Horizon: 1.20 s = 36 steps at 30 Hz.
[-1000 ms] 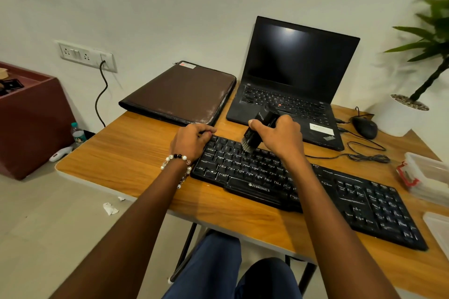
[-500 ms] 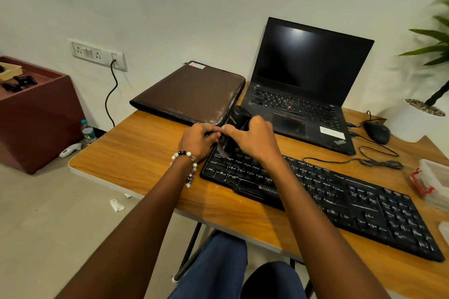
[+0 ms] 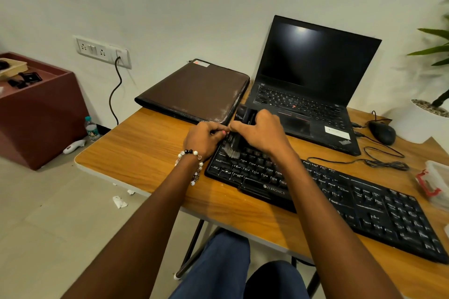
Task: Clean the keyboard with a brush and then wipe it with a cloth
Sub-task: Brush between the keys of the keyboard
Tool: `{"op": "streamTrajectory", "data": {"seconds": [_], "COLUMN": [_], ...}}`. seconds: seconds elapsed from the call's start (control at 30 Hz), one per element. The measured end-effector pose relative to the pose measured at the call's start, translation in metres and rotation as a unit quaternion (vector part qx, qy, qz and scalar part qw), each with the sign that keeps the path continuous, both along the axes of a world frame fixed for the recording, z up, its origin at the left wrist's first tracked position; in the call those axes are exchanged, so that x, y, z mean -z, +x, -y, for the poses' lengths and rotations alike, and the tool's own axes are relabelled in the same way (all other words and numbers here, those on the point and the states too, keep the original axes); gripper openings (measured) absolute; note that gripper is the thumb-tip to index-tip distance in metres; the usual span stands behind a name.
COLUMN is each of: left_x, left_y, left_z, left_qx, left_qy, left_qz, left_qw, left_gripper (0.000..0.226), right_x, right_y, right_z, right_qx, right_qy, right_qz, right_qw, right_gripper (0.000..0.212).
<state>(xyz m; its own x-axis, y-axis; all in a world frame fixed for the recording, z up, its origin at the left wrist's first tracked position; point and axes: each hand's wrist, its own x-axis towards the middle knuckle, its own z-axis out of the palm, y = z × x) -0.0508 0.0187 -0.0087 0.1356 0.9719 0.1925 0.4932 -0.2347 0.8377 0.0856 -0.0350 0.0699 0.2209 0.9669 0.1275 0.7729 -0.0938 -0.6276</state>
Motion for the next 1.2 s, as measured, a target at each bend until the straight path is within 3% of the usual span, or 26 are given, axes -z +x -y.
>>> {"op": "streamTrajectory", "data": {"seconds": [0.13,0.3,0.5,0.67,0.77,0.93,1.2], "left_x": [0.0,0.0,-0.001,-0.002,-0.003,-0.002,-0.001], "left_y": [0.001,0.001,0.003,0.003,0.004,0.003,0.004], "left_z": [-0.001,-0.001,0.001,0.002,0.003,0.002,0.002], "left_qx": [-0.005,-0.003,-0.007,-0.015,-0.013,-0.009,-0.006], "left_qy": [0.002,0.003,0.01,0.026,0.024,0.027,0.026], "left_qz": [-0.008,-0.026,-0.041,-0.078,-0.078,-0.08,-0.083], "left_qw": [1.0,1.0,0.999,0.997,0.997,0.996,0.996], "left_gripper": [0.019,0.017,0.018,0.02,0.02,0.019,0.019], "right_x": [0.008,-0.002,0.008,0.012,0.002,0.006,-0.009], "right_y": [-0.005,0.009,-0.005,-0.005,0.008,0.008,0.025], "right_z": [0.007,0.004,0.008,0.008,0.001,0.01,0.014], "right_qx": [0.014,-0.02,0.092,0.06,0.03,0.06,-0.035], "right_qy": [0.047,-0.031,0.065,0.026,-0.034,0.06,-0.013], "right_qz": [-0.016,-0.018,0.028,0.084,0.051,0.032,0.021], "right_qw": [0.999,0.999,0.993,0.994,0.998,0.996,0.999], "right_gripper": [0.042,0.042,0.042,0.05,0.049,0.044,0.043]}}
